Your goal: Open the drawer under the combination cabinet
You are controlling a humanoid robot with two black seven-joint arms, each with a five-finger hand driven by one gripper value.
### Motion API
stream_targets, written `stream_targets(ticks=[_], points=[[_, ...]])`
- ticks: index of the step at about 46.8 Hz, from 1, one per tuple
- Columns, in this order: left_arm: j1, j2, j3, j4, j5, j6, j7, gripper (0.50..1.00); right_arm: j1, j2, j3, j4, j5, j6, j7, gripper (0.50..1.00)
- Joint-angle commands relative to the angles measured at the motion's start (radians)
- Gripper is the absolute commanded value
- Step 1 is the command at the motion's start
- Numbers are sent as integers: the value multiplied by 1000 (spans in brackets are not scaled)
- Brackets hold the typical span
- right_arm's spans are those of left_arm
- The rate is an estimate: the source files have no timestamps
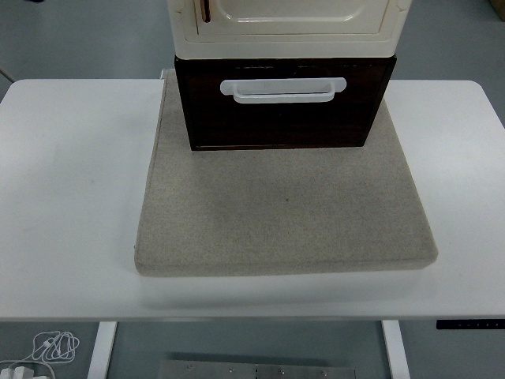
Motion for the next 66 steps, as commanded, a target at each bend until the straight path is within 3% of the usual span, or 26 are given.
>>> stream_targets(ticks=[1, 14, 21, 33, 42, 54, 66], points=[[-8, 0, 47, -20, 1, -28, 26, 1000, 0, 0, 0, 0, 0, 0, 0, 926], [-56, -7, 213, -48, 70, -41, 74, 1000, 0, 0, 0, 0, 0, 0, 0, 926], [-88, -20, 263, -47, 72, -55, 172, 1000, -2, 0, 0, 0, 0, 0, 0, 926], [-140, -46, 395, -25, 64, -55, 269, 1000, 0, 0, 0, 0, 0, 0, 0, 926], [-162, -77, 414, 32, 54, -70, 354, 1000, 0, 0, 0, 0, 0, 0, 0, 926], [-205, -140, 425, 133, -2, -98, 408, 1000, 0, 0, 0, 0, 0, 0, 0, 926], [-191, -209, 425, 190, -6, -100, 488, 1000, -2, 0, 0, 0, 0, 0, 0, 926]])
